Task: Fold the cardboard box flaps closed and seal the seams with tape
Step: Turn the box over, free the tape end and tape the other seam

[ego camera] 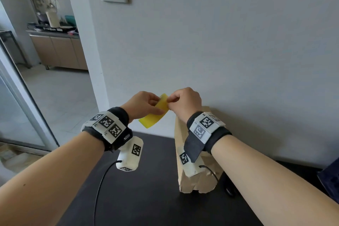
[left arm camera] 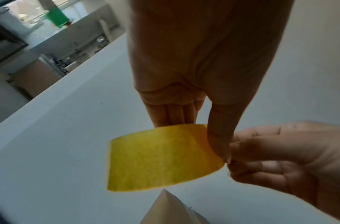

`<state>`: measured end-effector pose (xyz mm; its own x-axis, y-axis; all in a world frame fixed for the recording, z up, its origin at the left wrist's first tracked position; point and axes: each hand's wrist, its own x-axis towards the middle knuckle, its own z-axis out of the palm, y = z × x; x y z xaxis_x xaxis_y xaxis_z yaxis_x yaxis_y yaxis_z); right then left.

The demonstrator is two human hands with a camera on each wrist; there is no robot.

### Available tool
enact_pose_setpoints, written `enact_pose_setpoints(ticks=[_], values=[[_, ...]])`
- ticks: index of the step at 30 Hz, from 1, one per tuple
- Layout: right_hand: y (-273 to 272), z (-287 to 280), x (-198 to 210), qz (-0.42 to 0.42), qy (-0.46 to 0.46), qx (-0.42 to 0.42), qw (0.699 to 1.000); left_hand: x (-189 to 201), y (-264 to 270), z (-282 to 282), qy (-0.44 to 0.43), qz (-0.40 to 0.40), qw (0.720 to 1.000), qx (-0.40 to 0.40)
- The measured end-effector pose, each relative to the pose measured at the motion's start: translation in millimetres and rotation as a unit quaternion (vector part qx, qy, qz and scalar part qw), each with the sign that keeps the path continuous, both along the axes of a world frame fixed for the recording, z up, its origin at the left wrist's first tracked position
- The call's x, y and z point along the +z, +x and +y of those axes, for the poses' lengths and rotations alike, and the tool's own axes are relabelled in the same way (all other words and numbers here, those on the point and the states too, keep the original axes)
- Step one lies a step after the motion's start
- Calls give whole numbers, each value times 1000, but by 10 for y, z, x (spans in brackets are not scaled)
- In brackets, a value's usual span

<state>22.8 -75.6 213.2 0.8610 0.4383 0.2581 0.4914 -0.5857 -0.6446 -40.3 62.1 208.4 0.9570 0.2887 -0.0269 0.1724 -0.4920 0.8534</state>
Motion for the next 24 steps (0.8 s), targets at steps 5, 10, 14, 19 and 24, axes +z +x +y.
enact_pose_setpoints(ticks=[5,10,14,19,24], values=[[87,-245,112,20,-70,-18,997,84,49,-238,71,-2,997,-14],[124,-400,188,23,-130,-17,991,122,94,-408,128,13,991,-39],[138,-490,205,32,-140,-15,990,121,134,-520,171,15,984,-43],[178,-557,151,53,-129,0,990,101,148,-588,175,19,983,-48],[224,-587,101,65,-96,41,992,106,143,-591,144,33,988,-52]])
